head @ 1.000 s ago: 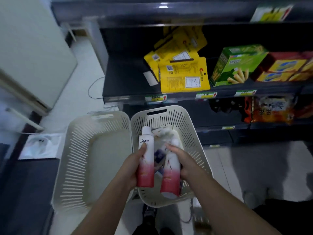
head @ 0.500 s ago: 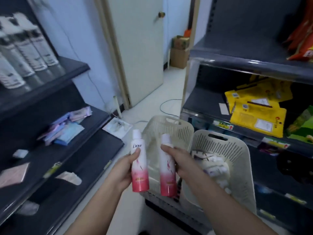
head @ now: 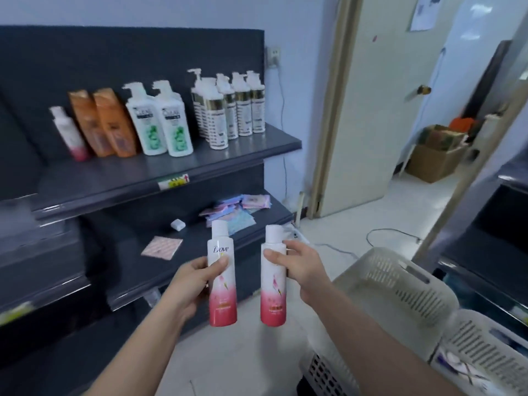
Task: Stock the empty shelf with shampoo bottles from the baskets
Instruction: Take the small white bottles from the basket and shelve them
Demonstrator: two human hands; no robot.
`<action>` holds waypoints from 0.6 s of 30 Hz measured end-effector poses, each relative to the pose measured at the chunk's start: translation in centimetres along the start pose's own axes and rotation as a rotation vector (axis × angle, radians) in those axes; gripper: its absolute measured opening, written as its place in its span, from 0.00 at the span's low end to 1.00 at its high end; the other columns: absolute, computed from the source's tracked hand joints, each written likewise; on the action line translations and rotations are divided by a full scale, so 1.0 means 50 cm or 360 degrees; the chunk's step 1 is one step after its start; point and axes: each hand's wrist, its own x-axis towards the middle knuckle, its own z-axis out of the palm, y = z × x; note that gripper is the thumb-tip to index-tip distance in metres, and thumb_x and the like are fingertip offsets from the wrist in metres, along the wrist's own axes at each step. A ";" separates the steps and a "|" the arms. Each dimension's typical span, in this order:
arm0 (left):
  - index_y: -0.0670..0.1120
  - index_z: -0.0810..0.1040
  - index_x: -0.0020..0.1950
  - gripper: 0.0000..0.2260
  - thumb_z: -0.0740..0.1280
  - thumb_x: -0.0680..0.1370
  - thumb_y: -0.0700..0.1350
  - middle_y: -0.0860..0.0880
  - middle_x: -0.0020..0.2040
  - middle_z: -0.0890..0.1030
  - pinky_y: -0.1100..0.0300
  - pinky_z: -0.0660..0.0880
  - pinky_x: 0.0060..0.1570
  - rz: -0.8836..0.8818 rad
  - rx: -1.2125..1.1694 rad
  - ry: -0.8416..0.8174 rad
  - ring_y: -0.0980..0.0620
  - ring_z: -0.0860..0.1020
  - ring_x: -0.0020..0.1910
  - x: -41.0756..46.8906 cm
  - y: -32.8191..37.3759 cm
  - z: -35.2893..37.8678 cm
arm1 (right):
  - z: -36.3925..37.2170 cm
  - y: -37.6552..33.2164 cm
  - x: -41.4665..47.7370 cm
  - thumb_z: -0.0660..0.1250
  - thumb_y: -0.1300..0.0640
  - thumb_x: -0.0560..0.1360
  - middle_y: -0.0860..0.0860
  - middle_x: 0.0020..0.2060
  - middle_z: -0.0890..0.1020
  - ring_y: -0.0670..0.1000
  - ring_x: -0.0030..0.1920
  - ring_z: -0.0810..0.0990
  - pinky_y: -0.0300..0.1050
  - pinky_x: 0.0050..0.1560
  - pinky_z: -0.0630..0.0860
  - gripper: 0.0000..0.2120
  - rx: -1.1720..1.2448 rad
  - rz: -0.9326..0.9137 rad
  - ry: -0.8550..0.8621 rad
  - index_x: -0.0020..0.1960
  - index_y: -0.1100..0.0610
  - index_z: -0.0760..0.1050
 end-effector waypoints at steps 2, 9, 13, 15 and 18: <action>0.41 0.82 0.50 0.16 0.76 0.65 0.45 0.38 0.46 0.84 0.46 0.77 0.50 0.0073 0.0034 0.0090 0.43 0.81 0.41 -0.001 0.026 -0.067 | 0.077 -0.013 0.017 0.78 0.61 0.68 0.51 0.43 0.86 0.48 0.40 0.84 0.39 0.36 0.77 0.15 -0.0068 -0.0032 -0.0084 0.52 0.57 0.79; 0.44 0.81 0.50 0.07 0.73 0.73 0.37 0.47 0.42 0.84 0.61 0.75 0.34 0.0340 0.0096 0.0324 0.53 0.81 0.34 0.017 0.119 -0.303 | 0.362 -0.044 0.081 0.78 0.63 0.68 0.51 0.49 0.86 0.46 0.46 0.84 0.33 0.38 0.77 0.20 -0.0211 -0.0200 -0.0370 0.57 0.58 0.78; 0.41 0.80 0.52 0.10 0.74 0.72 0.36 0.44 0.46 0.84 0.59 0.77 0.40 0.0440 0.0103 0.0442 0.51 0.81 0.39 0.038 0.172 -0.428 | 0.510 -0.054 0.121 0.79 0.62 0.67 0.48 0.48 0.85 0.44 0.49 0.84 0.33 0.43 0.76 0.19 -0.0270 -0.0300 -0.0468 0.54 0.53 0.77; 0.41 0.80 0.53 0.11 0.74 0.71 0.36 0.44 0.47 0.84 0.58 0.77 0.41 0.0463 0.0089 0.0485 0.50 0.81 0.40 0.053 0.195 -0.487 | 0.574 -0.061 0.142 0.79 0.63 0.67 0.48 0.49 0.85 0.45 0.50 0.83 0.32 0.42 0.76 0.18 -0.0293 -0.0344 -0.0501 0.53 0.53 0.77; 0.41 0.80 0.55 0.13 0.74 0.71 0.35 0.45 0.48 0.85 0.60 0.77 0.40 0.0510 0.0092 0.0537 0.50 0.82 0.41 0.078 0.232 -0.563 | 0.653 -0.079 0.173 0.78 0.64 0.68 0.48 0.48 0.85 0.44 0.47 0.83 0.28 0.37 0.75 0.19 -0.0304 -0.0377 -0.0554 0.55 0.55 0.77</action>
